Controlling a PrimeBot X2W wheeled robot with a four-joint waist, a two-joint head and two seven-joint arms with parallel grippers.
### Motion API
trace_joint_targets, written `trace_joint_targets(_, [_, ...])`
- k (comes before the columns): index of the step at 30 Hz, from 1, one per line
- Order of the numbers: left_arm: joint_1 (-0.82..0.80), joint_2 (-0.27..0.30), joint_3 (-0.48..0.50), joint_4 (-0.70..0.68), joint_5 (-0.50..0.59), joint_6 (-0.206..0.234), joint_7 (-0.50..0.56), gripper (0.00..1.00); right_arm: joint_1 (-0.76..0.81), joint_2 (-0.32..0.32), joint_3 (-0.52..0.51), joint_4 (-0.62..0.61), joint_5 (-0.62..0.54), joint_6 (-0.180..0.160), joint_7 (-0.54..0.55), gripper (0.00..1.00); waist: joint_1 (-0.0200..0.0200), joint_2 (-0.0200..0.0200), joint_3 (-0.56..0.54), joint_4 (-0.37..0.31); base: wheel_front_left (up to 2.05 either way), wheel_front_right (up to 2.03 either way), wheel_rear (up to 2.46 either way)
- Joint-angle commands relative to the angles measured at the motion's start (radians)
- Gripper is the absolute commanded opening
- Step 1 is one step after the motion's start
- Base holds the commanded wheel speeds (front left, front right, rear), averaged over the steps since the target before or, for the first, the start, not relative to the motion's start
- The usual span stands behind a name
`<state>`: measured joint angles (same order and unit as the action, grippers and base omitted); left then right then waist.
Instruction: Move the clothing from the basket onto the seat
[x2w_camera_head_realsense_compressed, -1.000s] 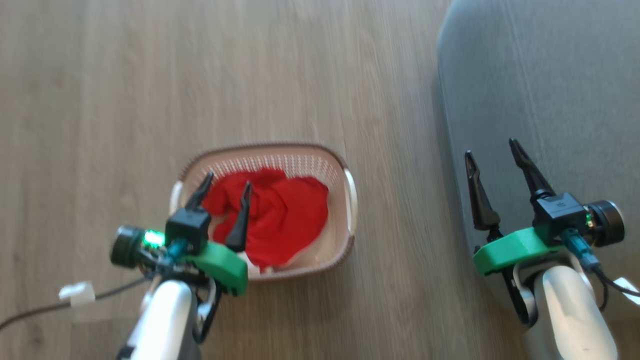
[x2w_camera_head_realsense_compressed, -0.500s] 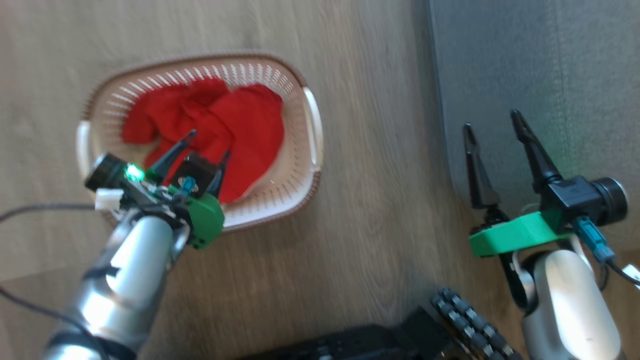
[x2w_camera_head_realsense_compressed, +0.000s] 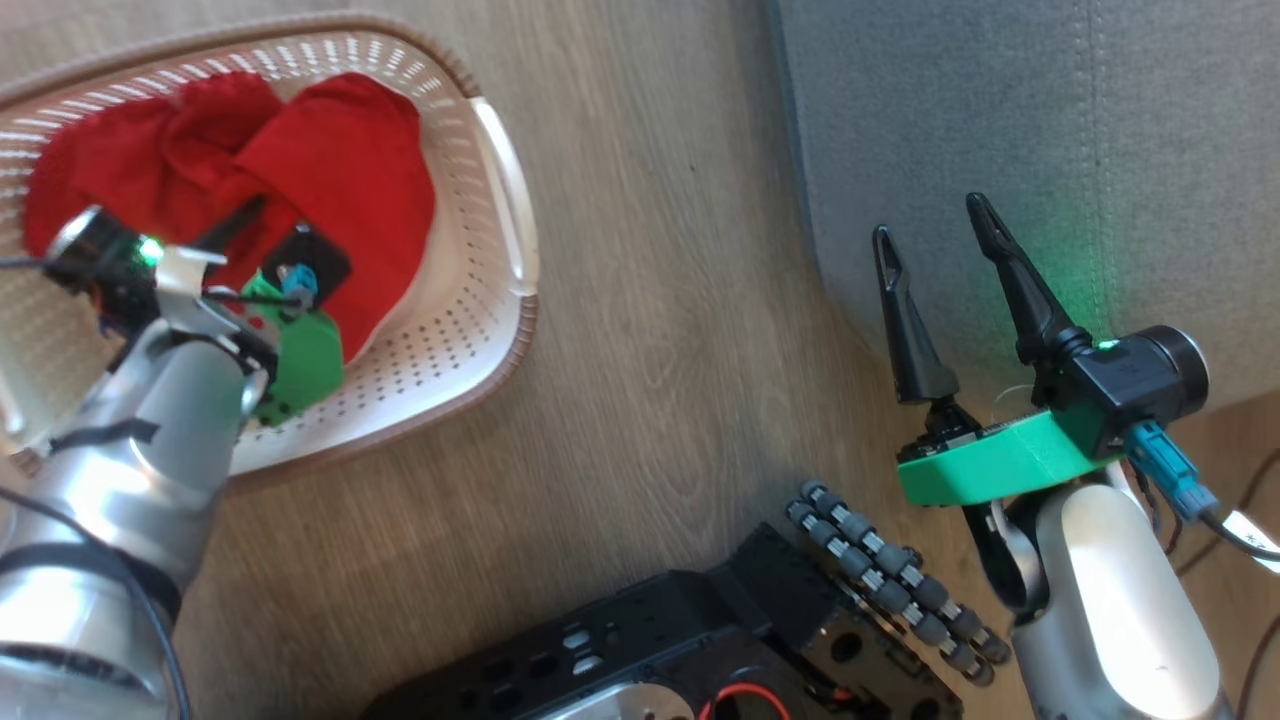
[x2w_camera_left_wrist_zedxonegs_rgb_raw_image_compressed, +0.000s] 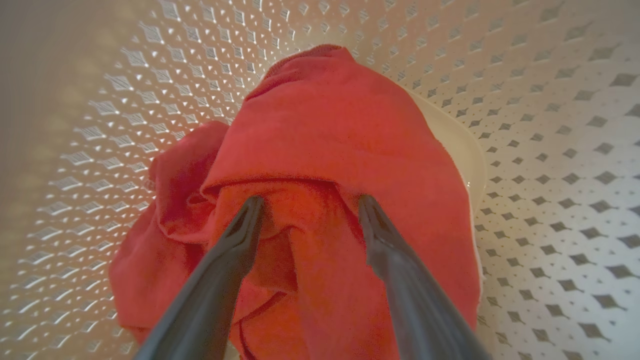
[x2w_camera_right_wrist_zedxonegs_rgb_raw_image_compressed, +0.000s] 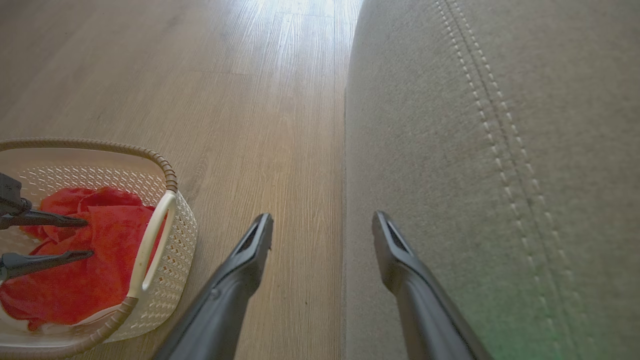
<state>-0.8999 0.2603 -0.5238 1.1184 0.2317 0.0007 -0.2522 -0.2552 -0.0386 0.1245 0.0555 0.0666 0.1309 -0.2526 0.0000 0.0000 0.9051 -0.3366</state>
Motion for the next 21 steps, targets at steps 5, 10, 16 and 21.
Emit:
trace_joint_targets(5, [-0.066,0.024,0.014,0.079,0.007,0.077,-0.01,1.0,0.053,-0.012,0.036,-0.034,0.019,0.0,-0.009,1.0,0.0,0.0,0.031,-0.017,0.0,0.0,0.0])
trace_joint_targets(10, [-0.112,0.03,0.004,0.14,0.012,0.109,0.022,1.0,0.06,-0.012,0.044,-0.041,0.026,0.0,-0.009,1.0,0.0,0.0,0.045,-0.02,0.0,0.0,0.0])
trace_joint_targets(16, [-0.131,0.03,-0.008,0.164,-0.001,0.048,0.116,1.0,0.064,-0.012,0.049,-0.044,0.024,0.0,-0.009,1.0,0.0,0.0,0.059,-0.018,0.0,0.0,0.0])
trace_joint_targets(21, [-0.131,0.023,-0.016,0.17,-0.02,-0.042,0.195,1.0,0.068,-0.012,0.052,-0.044,0.023,0.0,-0.009,1.0,0.0,0.0,0.067,-0.012,0.0,0.0,0.0])
